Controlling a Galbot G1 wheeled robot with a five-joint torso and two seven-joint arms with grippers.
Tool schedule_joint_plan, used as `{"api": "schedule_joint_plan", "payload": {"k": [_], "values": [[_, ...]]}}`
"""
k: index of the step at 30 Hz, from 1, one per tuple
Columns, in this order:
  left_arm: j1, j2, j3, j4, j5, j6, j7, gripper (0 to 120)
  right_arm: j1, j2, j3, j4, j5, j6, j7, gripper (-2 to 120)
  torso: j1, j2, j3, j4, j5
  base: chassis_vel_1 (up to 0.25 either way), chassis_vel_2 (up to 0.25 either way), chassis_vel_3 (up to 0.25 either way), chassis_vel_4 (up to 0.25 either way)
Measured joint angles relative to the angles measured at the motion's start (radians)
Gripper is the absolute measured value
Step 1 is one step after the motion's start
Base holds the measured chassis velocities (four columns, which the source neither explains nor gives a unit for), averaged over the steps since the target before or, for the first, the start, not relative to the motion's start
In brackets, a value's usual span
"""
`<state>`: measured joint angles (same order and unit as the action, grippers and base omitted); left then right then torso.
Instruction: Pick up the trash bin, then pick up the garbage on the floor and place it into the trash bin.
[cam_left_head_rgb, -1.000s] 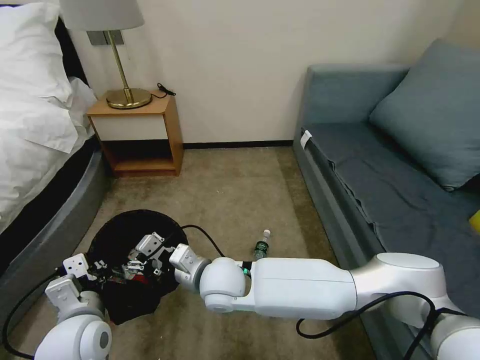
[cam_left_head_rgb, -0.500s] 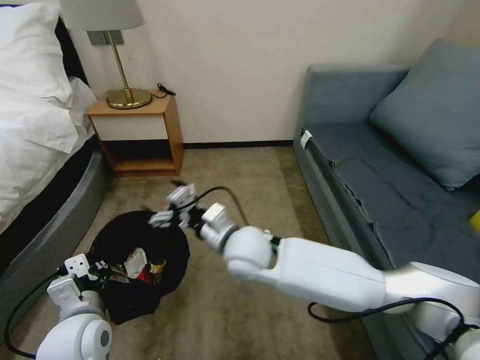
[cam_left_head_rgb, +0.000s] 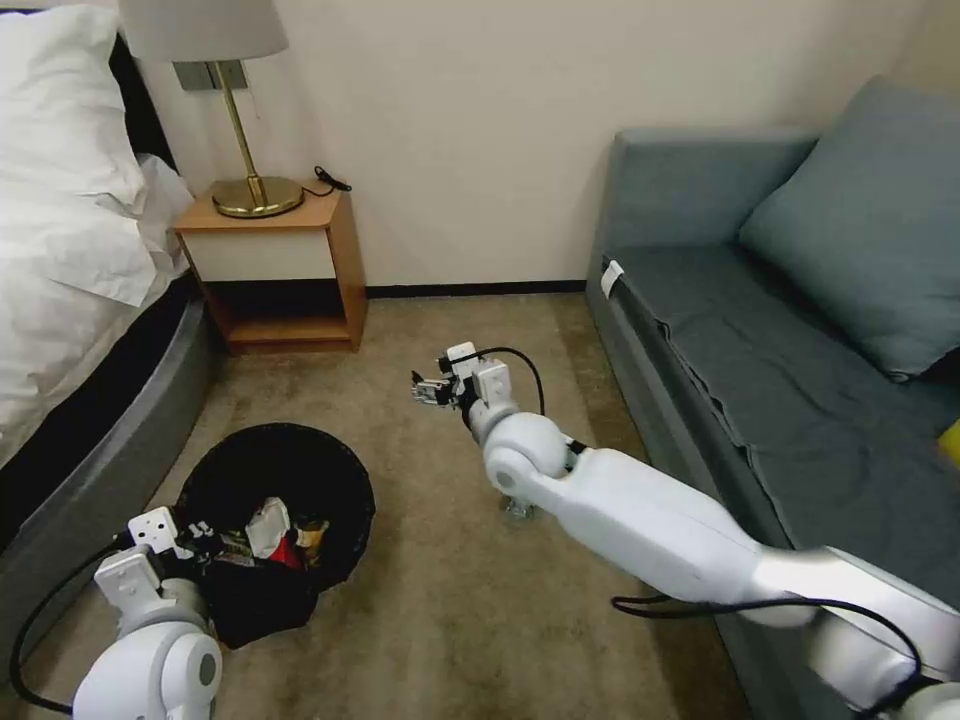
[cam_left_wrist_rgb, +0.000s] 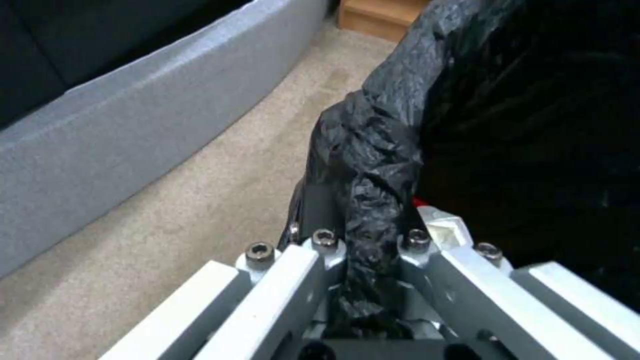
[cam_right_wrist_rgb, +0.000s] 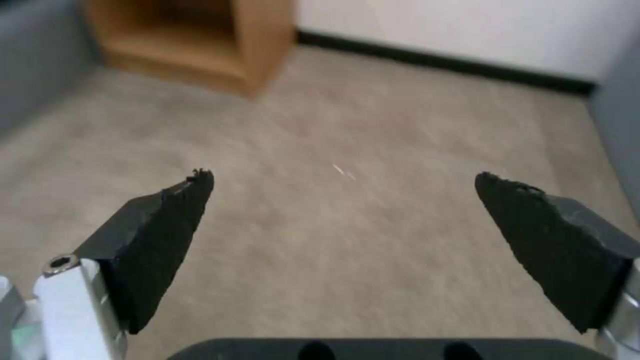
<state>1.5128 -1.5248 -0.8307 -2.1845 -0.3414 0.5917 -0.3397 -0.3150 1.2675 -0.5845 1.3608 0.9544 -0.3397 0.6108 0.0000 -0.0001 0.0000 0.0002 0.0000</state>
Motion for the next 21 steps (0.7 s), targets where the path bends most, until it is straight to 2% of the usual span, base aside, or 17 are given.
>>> {"api": "schedule_joint_plan", "payload": {"k": [10, 16, 21], "values": [[0.010, -0.008, 0.001, 0.000, 0.009, -0.003, 0.000, 2, -0.014, 0.076, 0.011, -0.348, -0.015, -0.007, -0.017, 100, 0.000, 0.000, 0.000, -0.0002, 0.0000, 0.000, 0.000, 0.000, 0.000], [0.015, -0.013, 0.002, -0.003, 0.013, -0.008, 0.000, 2, -0.051, 0.090, 0.010, -0.397, -0.027, -0.010, -0.026, 100, 0.000, 0.000, 0.000, -0.0002, 0.0000, 0.000, 0.000, 0.000, 0.000], [0.022, -0.013, -0.002, -0.009, 0.014, -0.016, 0.000, 2, -0.094, 0.110, 0.005, -0.464, -0.086, 0.000, -0.049, 100, 0.000, 0.000, 0.000, -0.0002, 0.0000, 0.000, 0.000, 0.000, 0.000]]}}
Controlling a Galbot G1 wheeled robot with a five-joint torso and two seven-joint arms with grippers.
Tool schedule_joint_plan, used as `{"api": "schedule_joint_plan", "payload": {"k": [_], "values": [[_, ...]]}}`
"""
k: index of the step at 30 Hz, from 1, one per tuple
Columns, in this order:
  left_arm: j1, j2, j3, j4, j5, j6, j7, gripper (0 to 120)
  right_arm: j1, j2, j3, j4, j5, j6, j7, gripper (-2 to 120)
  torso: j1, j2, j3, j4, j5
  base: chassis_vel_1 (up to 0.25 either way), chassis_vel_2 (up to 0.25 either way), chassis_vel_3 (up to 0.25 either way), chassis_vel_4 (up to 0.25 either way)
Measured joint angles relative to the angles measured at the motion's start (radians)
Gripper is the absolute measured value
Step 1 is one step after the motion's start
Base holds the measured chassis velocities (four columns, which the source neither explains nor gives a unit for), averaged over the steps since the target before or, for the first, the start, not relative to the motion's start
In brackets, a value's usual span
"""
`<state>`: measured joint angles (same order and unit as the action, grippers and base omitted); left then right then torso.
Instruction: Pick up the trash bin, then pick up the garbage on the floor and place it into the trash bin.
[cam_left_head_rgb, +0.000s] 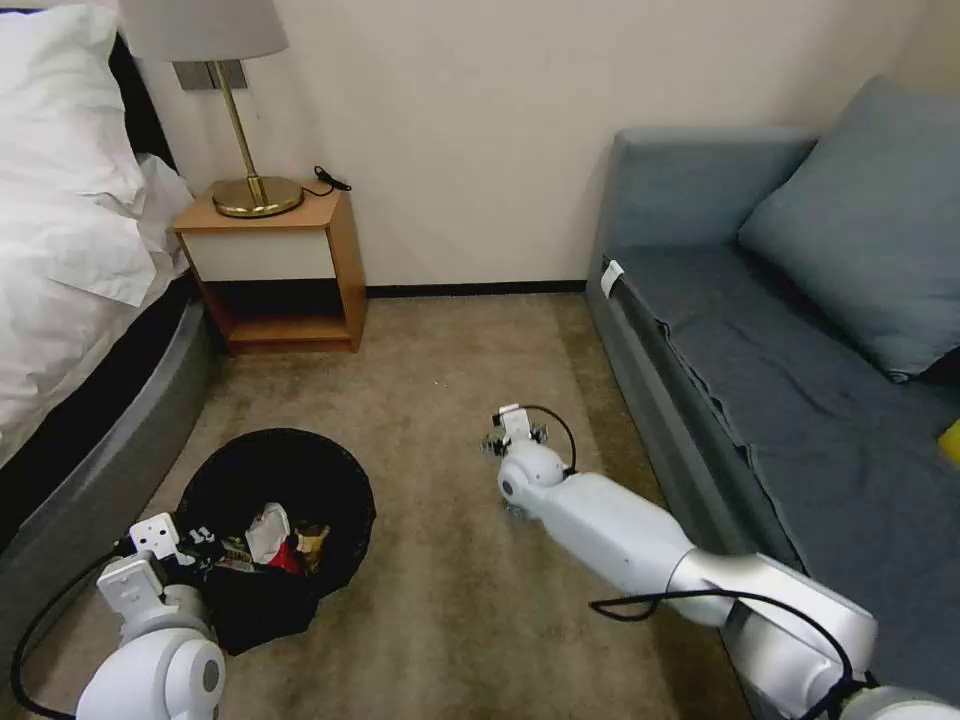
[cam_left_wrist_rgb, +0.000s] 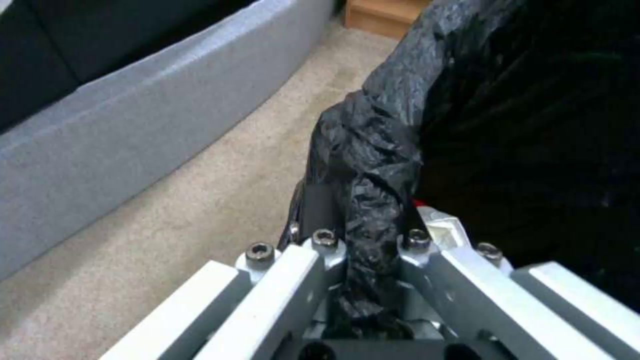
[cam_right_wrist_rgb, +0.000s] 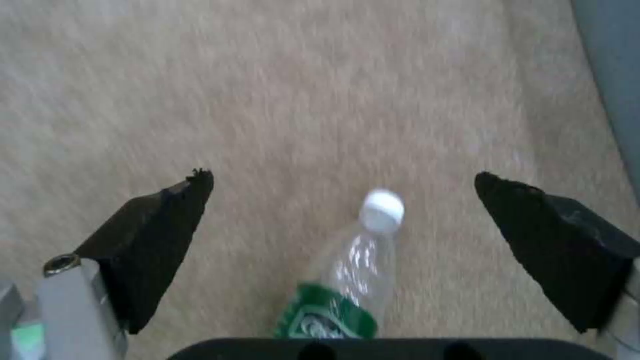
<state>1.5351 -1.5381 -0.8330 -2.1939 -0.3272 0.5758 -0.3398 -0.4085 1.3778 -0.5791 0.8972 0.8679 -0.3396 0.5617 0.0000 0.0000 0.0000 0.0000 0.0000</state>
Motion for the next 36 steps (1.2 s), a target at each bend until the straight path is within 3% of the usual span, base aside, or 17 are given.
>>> {"api": "schedule_joint_plan", "payload": {"k": [27, 34, 36], "values": [[0.021, 0.006, -0.010, -0.016, -0.002, -0.015, 0.001, 2, -0.082, 0.068, 0.021, -0.211, -0.182, 0.064, -0.086, 100, 0.000, 0.000, 0.000, 0.0000, 0.0000, 0.000, 0.000, 0.000, 0.000], [0.028, 0.005, -0.013, -0.031, -0.002, -0.016, 0.001, 2, -0.085, 0.097, 0.032, -0.262, -0.221, 0.079, -0.119, 95, 0.000, 0.000, 0.000, 0.0000, 0.0000, 0.000, 0.000, 0.000, 0.000], [0.031, 0.003, -0.013, -0.034, -0.001, -0.019, 0.001, 2, -0.086, 0.103, 0.035, -0.269, -0.230, 0.081, -0.125, 88, 0.000, 0.000, 0.000, 0.0000, 0.0000, 0.000, 0.000, 0.000, 0.000]]}}
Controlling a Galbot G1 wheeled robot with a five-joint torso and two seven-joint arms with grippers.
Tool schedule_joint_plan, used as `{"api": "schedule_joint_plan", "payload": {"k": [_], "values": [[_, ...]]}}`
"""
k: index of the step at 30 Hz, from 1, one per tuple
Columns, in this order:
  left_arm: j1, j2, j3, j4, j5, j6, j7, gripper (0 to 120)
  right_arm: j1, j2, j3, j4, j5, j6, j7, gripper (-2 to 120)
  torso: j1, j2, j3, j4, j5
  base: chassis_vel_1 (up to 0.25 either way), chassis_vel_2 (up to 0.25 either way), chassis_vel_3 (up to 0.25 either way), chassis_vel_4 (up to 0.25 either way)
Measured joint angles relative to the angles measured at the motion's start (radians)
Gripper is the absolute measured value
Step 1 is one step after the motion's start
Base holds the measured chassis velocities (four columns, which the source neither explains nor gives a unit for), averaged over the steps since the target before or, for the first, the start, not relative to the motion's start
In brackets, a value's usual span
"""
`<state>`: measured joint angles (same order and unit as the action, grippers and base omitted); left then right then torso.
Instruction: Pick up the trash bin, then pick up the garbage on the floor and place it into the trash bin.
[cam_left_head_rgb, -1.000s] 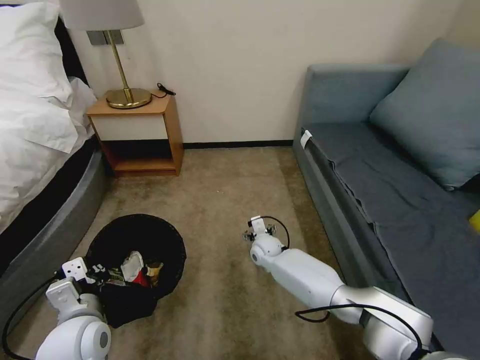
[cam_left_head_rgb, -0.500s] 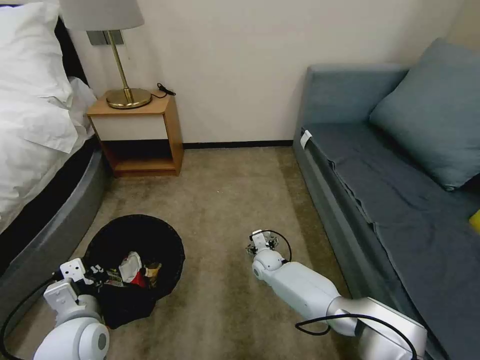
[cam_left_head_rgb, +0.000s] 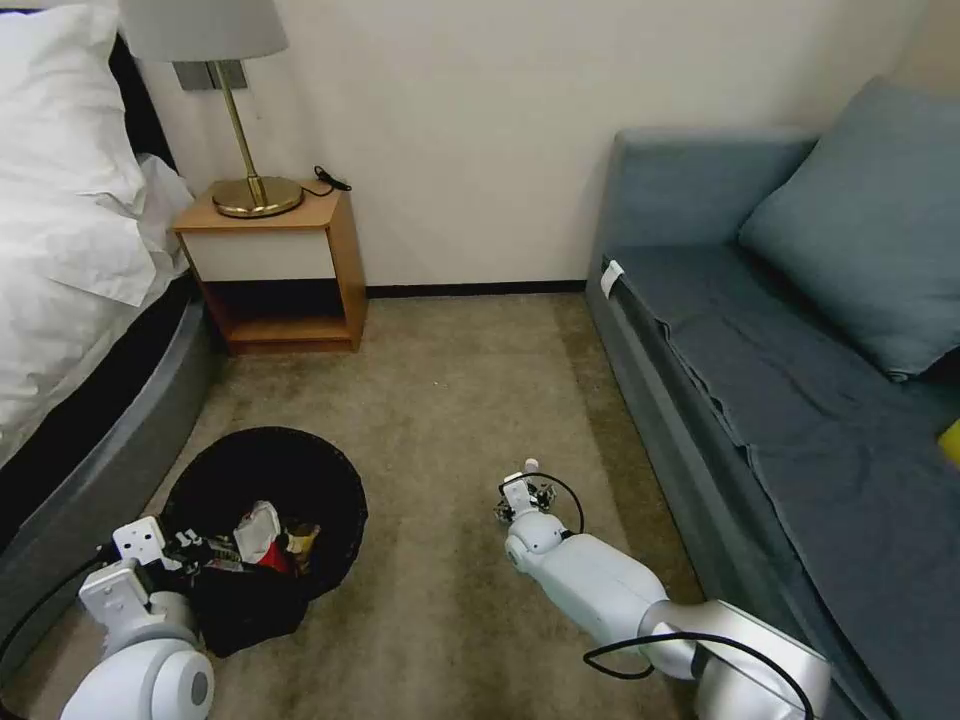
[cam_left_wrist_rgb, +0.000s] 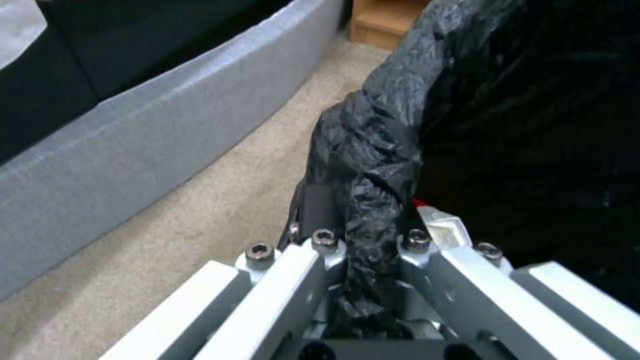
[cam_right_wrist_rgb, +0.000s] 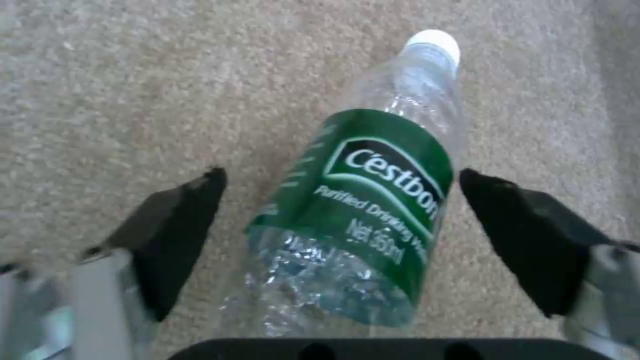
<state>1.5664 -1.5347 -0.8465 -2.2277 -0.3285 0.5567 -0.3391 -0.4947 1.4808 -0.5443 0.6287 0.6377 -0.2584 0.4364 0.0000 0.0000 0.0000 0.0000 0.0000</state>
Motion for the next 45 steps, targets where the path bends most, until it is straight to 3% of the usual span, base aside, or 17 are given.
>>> {"api": "schedule_joint_plan", "payload": {"k": [16, 19, 22, 30, 41, 45], "values": [[0.006, -0.007, 0.001, -0.013, 0.006, -0.003, 0.000, 2, -0.024, -0.049, -0.006, 0.064, -0.015, 0.003, -0.005, 28, 0.000, 0.000, 0.000, 0.0000, 0.0000, 0.000, 0.000, 0.000, 0.000], [0.008, -0.007, 0.002, -0.013, 0.007, -0.004, 0.000, 2, -0.031, -0.065, -0.007, 0.099, -0.013, 0.005, 0.001, 22, 0.000, 0.000, 0.000, -0.0001, 0.0001, 0.000, 0.000, 0.000, 0.000], [0.009, -0.007, 0.002, -0.013, 0.007, -0.003, 0.000, 2, -0.031, -0.097, -0.006, 0.186, 0.005, 0.005, 0.020, 17, 0.000, 0.000, 0.000, -0.0002, 0.0000, 0.000, 0.000, 0.000, 0.000], [0.002, -0.010, 0.008, -0.008, 0.008, -0.003, 0.001, 2, 0.034, -0.173, 0.040, 0.656, 0.095, -0.014, 0.100, 14, 0.000, 0.000, 0.000, -0.0001, 0.0000, 0.000, 0.000, 0.000, 0.000], [-0.018, -0.012, 0.011, 0.017, 0.011, 0.004, 0.000, 2, 0.124, -0.137, -0.070, 1.185, 0.368, -0.073, 0.181, 14, 0.000, 0.000, 0.000, 0.0003, -0.0002, 0.000, 0.000, 0.000, 0.000], [-0.025, -0.011, 0.010, 0.020, 0.006, 0.008, 0.000, 2, 0.132, -0.133, -0.164, 1.253, 0.391, -0.080, 0.189, 14, 0.000, 0.000, 0.000, 0.0000, -0.0002, 0.000, 0.000, 0.000, 0.000]]}}
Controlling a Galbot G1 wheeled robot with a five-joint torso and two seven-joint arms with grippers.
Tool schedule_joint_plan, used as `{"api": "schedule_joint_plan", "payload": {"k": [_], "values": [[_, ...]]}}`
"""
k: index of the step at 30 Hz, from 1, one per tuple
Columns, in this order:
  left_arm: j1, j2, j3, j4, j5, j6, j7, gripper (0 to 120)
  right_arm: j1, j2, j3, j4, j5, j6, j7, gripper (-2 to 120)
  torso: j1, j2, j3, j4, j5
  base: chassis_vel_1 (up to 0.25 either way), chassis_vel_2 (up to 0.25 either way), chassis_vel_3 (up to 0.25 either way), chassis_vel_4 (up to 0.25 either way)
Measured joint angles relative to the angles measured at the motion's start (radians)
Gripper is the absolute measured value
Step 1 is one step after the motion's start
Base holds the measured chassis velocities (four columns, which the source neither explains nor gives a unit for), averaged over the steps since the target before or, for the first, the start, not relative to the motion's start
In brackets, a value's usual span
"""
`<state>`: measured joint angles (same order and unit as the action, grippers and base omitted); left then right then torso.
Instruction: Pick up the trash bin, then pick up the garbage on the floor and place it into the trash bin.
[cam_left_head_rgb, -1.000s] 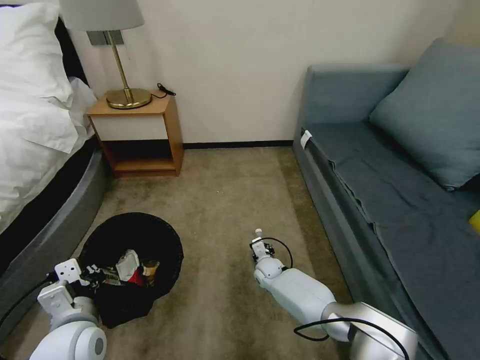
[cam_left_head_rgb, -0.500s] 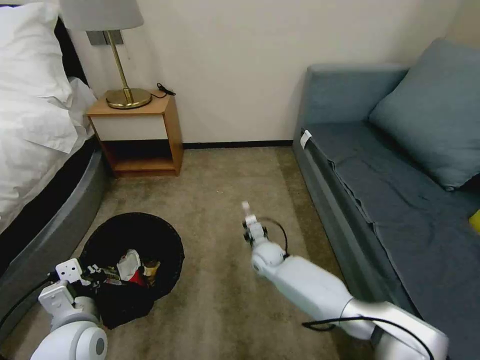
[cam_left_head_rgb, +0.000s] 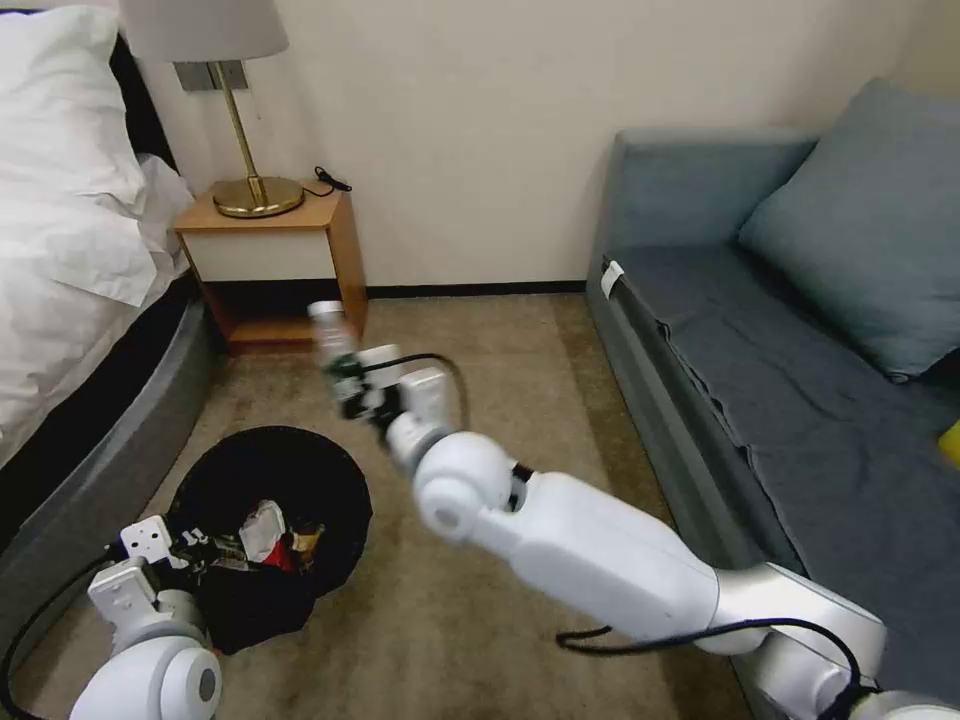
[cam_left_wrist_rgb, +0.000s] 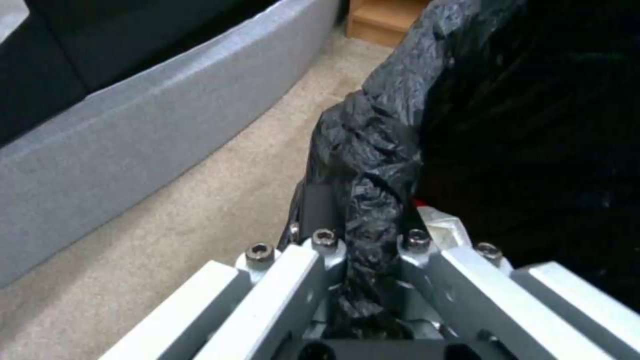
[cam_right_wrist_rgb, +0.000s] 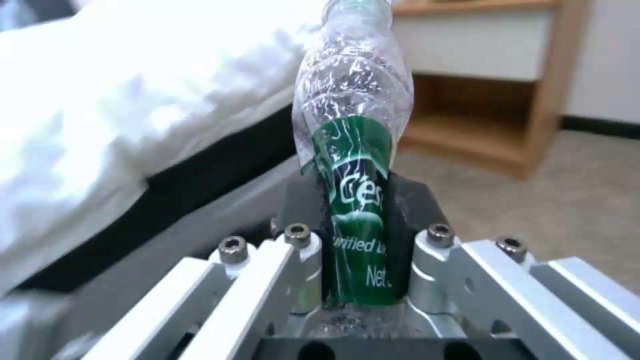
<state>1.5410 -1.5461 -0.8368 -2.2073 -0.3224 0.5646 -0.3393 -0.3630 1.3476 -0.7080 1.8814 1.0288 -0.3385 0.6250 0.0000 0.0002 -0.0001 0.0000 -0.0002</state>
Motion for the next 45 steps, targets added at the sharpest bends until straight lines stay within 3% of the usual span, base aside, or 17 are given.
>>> {"api": "schedule_joint_plan", "payload": {"k": [10, 16, 20, 25, 28, 34, 38, 45], "values": [[-0.004, -0.007, 0.006, -0.019, -0.017, 0.013, -0.006, 2, -0.026, 0.013, -0.223, -0.078, -0.076, 0.028, 0.000, 14, 0.000, 0.000, 0.000, 0.0000, 0.0001, 0.000, 0.000, 0.000, 0.000], [0.004, -0.010, 0.010, -0.043, -0.024, 0.018, -0.009, 2, -0.026, 0.023, -0.258, -0.135, -0.119, 0.041, 0.001, 16, 0.000, 0.000, 0.000, 0.0000, 0.0001, 0.000, 0.000, 0.000, 0.000], [0.008, -0.008, 0.009, -0.051, -0.030, 0.020, -0.011, 2, -0.030, 0.015, -0.256, -0.149, -0.159, 0.049, -0.003, 36, 0.000, 0.000, 0.000, 0.0000, 0.0002, 0.000, 0.000, 0.000, 0.000], [0.007, -0.007, 0.009, -0.054, -0.034, 0.022, -0.011, 2, -0.031, 0.004, -0.237, -0.138, -0.163, 0.049, -0.004, 48, 0.000, 0.000, 0.000, 0.0000, 0.0003, 0.000, 0.000, 0.000, 0.000], [0.006, -0.007, 0.010, -0.055, -0.034, 0.023, -0.012, 2, -0.028, -0.007, -0.225, -0.123, -0.163, 0.045, -0.003, 64, 0.000, 0.000, 0.000, -0.0001, 0.0002, 0.000, 0.000, 0.000, 0.000], [0.008, -0.007, 0.011, -0.057, -0.043, 0.024, -0.017, 2, -0.026, -0.013, -0.214, -0.105, -0.162, 0.040, -0.001, 82, 0.000, 0.000, 0.000, 0.0000, 0.0002, 0.000, 0.000, 0.000, 0.000], [0.008, -0.007, 0.011, -0.059, -0.146, 0.047, -0.075, 2, -0.026, -0.012, -0.175, -0.082, -0.166, 0.040, 0.005, 98, 0.000, 0.000, 0.000, 0.0000, 0.0002, 0.000, 0.000, 0.000, 0.000], [0.001, -0.006, 0.010, -0.042, -0.279, 0.074, -0.180, 2, -0.012, -0.028, -0.113, -0.044, -0.163, 0.038, 0.008, 100, 0.000, 0.000, 0.000, 0.0001, 0.0002, 0.000, 0.000, 0.000, 0.000]]}}
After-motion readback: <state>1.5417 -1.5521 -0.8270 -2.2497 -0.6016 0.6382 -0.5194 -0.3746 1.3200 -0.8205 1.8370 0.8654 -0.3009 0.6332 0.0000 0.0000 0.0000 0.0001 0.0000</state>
